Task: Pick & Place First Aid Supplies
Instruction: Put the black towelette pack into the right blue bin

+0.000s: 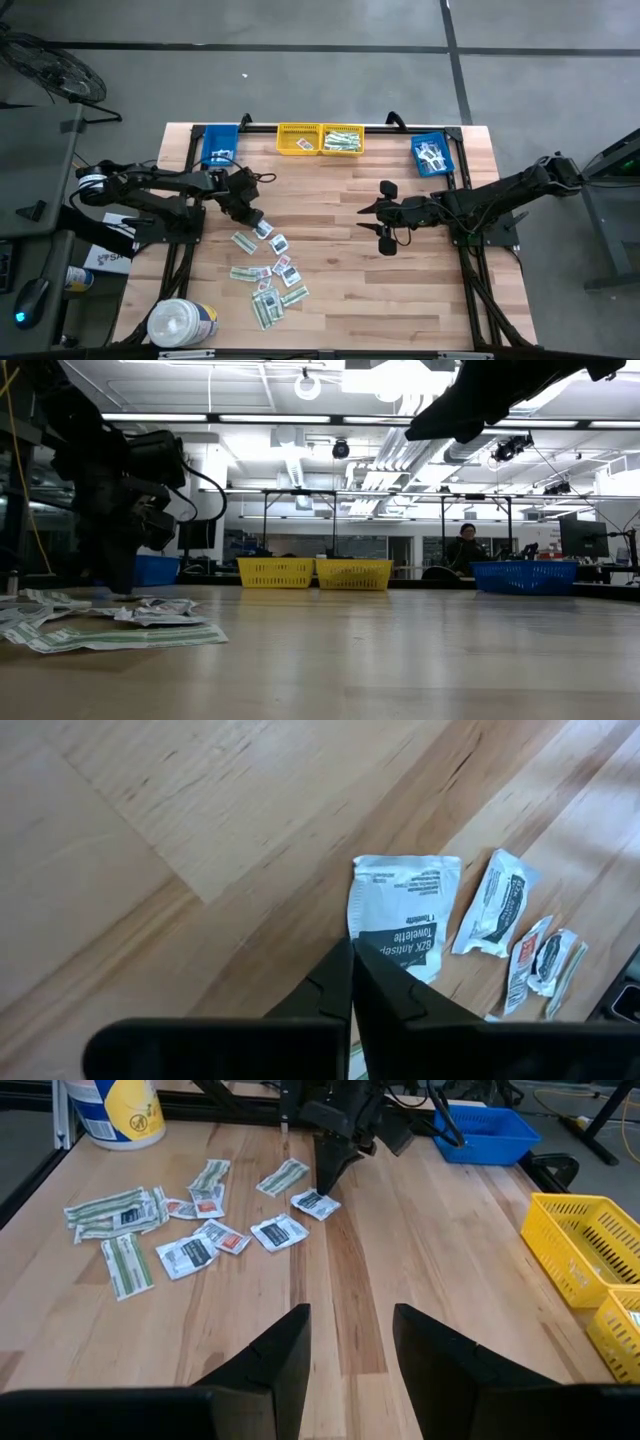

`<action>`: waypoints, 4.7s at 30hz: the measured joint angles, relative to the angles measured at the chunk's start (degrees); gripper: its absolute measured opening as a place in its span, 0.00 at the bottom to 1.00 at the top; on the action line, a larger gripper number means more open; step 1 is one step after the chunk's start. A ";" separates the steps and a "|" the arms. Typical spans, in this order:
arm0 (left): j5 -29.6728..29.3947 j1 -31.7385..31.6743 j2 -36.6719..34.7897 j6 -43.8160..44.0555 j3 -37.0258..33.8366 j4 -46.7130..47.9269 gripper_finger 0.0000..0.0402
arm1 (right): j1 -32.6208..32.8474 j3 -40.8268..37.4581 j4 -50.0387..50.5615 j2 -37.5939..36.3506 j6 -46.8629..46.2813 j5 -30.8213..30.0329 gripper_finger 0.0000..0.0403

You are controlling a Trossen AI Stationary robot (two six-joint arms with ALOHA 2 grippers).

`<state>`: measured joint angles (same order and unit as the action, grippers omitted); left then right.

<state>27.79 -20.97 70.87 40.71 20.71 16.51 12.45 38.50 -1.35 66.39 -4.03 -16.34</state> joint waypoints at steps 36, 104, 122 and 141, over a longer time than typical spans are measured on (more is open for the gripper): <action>-23.43 11.15 -0.24 -20.77 24.25 -1.88 0.00 | -0.17 0.02 -28.24 15.12 1.62 -5.85 0.34; -39.10 21.38 -1.46 -37.53 25.57 -22.74 0.44 | -6.43 0.02 -46.62 21.97 5.33 -9.54 0.00; -50.01 21.38 -9.57 -31.24 23.81 -5.36 0.54 | -14.24 0.07 4.56 2.15 -11.45 -34.35 0.00; -44.69 21.38 -9.53 -23.85 7.38 -21.24 0.54 | -40.93 0.04 42.51 -2.97 -33.85 -26.72 0.00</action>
<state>-16.90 0.40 61.34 16.86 28.09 -4.72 -28.49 38.54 41.16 63.42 -37.88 -43.06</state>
